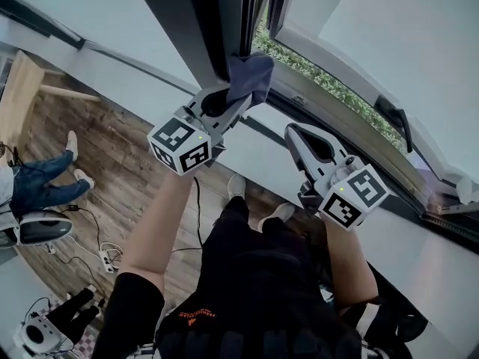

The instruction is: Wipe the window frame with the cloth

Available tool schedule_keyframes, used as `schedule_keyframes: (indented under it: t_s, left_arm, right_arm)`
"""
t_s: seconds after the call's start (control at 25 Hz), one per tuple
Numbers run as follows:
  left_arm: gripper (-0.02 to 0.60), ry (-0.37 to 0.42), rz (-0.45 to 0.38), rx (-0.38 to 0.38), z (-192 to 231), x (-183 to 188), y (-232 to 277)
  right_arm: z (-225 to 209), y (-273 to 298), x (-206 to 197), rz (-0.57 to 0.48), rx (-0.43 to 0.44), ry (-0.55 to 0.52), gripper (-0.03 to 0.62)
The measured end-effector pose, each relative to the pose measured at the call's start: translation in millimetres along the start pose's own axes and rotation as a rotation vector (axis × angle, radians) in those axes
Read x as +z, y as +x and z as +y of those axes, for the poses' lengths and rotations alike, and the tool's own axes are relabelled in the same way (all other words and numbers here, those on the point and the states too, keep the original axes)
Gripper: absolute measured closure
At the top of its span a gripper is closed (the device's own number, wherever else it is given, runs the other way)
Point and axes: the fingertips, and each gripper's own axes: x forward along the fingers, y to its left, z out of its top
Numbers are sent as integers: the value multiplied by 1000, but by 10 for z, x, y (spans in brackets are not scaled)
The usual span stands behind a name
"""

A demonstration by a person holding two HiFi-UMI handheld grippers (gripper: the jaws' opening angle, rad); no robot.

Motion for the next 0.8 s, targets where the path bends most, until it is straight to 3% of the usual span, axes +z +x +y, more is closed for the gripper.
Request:
schedule_keyframes:
  t_s: [0.8]
  left_arm:
    - [520,-135,65,29,191,-679,28]
  right_arm:
    - [-144,11,-237,48,-23,29,591]
